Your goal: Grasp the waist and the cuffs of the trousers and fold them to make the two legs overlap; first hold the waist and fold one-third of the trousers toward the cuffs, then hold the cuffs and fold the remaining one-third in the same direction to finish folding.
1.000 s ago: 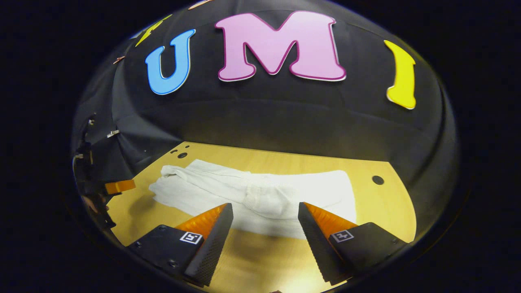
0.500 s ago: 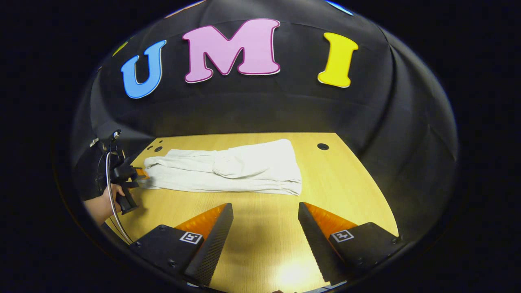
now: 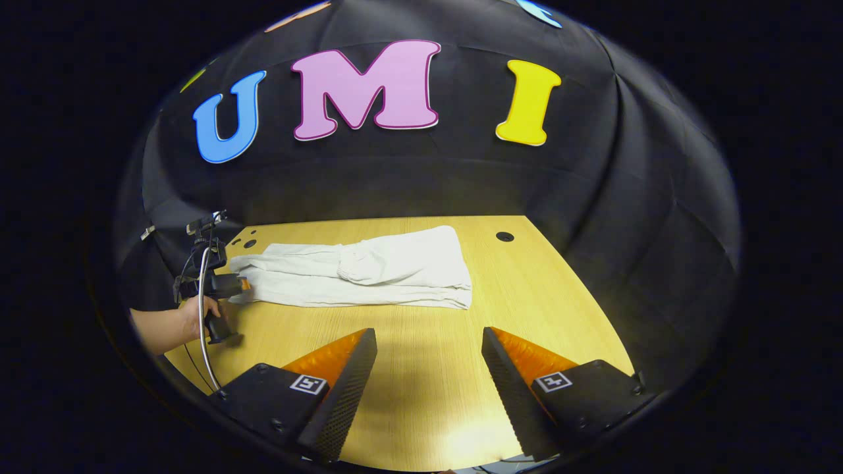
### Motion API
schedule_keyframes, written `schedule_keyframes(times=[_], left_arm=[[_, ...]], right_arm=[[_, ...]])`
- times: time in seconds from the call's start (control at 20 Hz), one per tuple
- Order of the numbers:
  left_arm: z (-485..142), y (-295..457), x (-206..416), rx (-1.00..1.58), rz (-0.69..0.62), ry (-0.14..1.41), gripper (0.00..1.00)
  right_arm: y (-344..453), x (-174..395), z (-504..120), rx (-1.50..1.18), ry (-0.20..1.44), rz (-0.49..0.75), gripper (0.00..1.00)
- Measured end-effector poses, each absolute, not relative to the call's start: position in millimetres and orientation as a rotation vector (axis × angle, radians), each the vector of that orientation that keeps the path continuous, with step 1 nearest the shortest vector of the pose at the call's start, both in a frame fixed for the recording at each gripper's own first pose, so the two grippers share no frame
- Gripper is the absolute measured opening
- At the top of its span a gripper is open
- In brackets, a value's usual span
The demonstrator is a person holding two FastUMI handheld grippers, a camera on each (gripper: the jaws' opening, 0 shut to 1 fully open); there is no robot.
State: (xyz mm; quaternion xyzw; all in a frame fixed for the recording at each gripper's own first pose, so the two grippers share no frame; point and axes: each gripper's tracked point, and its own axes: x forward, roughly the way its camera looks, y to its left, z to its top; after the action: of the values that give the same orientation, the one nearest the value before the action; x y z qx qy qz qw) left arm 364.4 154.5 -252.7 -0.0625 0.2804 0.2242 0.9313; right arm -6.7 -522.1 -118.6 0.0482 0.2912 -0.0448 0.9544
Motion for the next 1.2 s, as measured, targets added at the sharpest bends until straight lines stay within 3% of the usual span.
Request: schedule_keyframes(times=[0.15, 0.2, 0.25, 0.3, 0.35, 0.5, 0.8, 1.2], left_arm=[[-254, 145, 372, -0.095, 0.400, 0.589, 0.67], [-254, 143, 373, -0.098, 0.385, 0.597, 0.55], [-254, 139, 373, -0.095, 0.368, 0.605, 0.50], [-253, 137, 373, -0.084, 0.354, 0.616, 0.37], [-254, 134, 375, -0.074, 0.334, 0.623, 0.34], [-253, 130, 376, -0.034, 0.280, 0.640, 0.11], [-246, 112, 376, -0.200, 0.199, 0.631, 0.02], [-179, 74, 398, -0.281, 0.091, 0.465, 0.05]], right_arm=[[-527, -16, -128, 0.135, 0.612, -0.116, 0.99], [-530, -18, -130, 0.142, 0.614, -0.124, 0.99], [-532, -18, -132, 0.149, 0.616, -0.131, 0.99], [-534, -18, -133, 0.156, 0.617, -0.141, 0.99], [-535, -18, -134, 0.165, 0.616, -0.148, 0.99], [-539, -16, -135, 0.186, 0.610, -0.169, 0.99], [-546, -9, -127, 0.182, 0.572, -0.190, 0.99], [-546, -5, -135, 0.217, 0.589, -0.178, 0.99]])
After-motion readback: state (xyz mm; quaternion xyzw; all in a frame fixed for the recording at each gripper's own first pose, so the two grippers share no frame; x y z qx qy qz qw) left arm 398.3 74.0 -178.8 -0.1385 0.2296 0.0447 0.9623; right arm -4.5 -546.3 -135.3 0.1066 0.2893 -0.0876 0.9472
